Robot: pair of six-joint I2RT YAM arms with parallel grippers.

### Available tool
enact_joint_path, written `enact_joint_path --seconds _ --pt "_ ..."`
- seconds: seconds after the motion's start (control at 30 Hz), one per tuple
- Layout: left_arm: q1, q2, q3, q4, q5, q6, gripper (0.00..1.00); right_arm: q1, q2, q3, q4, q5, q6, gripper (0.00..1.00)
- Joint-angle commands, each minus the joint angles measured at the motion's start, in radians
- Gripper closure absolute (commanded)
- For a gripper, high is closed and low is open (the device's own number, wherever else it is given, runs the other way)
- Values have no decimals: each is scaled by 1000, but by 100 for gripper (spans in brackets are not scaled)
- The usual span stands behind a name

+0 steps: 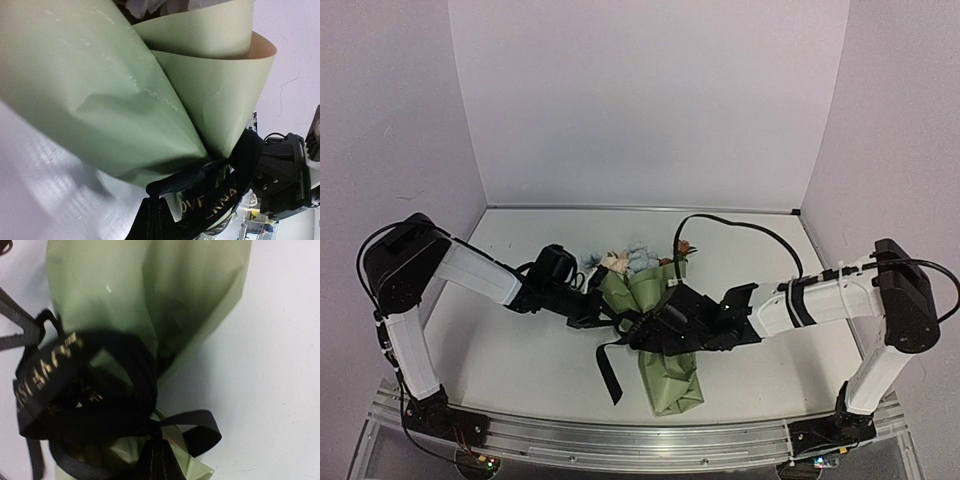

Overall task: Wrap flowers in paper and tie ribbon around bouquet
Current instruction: Adjust the half-tied ribbon on the folded bouquet.

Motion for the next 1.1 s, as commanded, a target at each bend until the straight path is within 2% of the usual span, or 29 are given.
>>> enact_joint_path --seconds 0.0,0.2,0.53,0.67,1.07 --pt "35 -114 -15 -123 39 117 100 -6 25 156 -78 51 19 100" --pt "30 -108 6 -135 71 107 100 -46 5 200 -210 -23 -100 100" --pt "-28 -68 71 -173 36 80 100 -138 -167 -1 -267 -99 -243 100" --pt "-34 -64 68 -203 -6 71 100 -158 -185 -34 -272 -144 -275 100" --pt "-32 -115 38 -299 -108 78 100 -176 -197 -105 -311 -137 -292 100"
